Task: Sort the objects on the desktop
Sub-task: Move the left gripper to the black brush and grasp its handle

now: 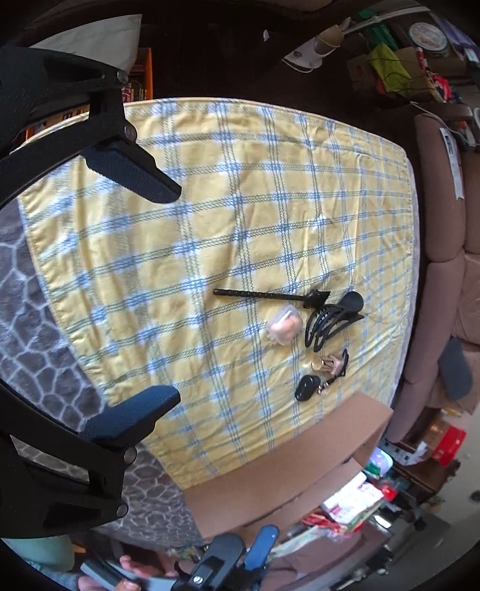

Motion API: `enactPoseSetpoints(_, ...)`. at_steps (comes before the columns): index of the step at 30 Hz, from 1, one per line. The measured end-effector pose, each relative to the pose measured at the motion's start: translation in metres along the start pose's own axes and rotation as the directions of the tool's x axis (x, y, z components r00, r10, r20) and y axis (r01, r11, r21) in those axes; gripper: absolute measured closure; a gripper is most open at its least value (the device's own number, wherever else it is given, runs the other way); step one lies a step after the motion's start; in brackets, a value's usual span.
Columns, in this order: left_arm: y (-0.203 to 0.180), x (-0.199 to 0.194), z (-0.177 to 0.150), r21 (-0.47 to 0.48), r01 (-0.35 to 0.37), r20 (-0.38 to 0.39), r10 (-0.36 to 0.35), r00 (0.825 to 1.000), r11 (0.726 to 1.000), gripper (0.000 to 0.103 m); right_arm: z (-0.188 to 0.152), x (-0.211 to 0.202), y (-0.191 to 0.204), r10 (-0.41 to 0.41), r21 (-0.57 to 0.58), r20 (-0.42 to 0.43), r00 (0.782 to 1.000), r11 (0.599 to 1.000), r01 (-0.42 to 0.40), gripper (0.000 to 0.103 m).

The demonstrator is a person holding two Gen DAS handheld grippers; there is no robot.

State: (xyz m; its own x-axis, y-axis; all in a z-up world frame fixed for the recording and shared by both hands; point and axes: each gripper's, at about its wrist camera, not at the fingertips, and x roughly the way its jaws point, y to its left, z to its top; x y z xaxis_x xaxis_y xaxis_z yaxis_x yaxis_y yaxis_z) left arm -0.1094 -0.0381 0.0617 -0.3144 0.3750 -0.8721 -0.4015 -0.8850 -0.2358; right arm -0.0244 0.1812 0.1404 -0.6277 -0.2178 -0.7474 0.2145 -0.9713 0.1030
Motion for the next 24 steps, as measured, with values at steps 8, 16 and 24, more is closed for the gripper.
enactPoseSetpoints(8, -0.012, 0.044, 0.034, 0.099, -0.068, 0.007, 0.068, 0.998, 0.993, 0.04, 0.005, 0.028, -0.019, 0.013, 0.01, 0.021, 1.0, 1.0, -0.013, 0.001)
enactPoseSetpoints(16, -0.02, 0.077, 0.046, 0.143, -0.069, -0.023, 0.073, 0.997, 0.987, 0.054, 0.004, 0.056, -0.038, 0.045, 0.023, -0.006, 0.999, 0.999, -0.045, 0.001)
enactPoseSetpoints(24, -0.013, 0.08, 0.054, 0.129, -0.055, 0.016, 0.053, 0.998, 0.99, 0.087, 0.03, 0.1, -0.043, 0.026, 0.019, -0.044, 0.999, 1.0, -0.025, 0.005)
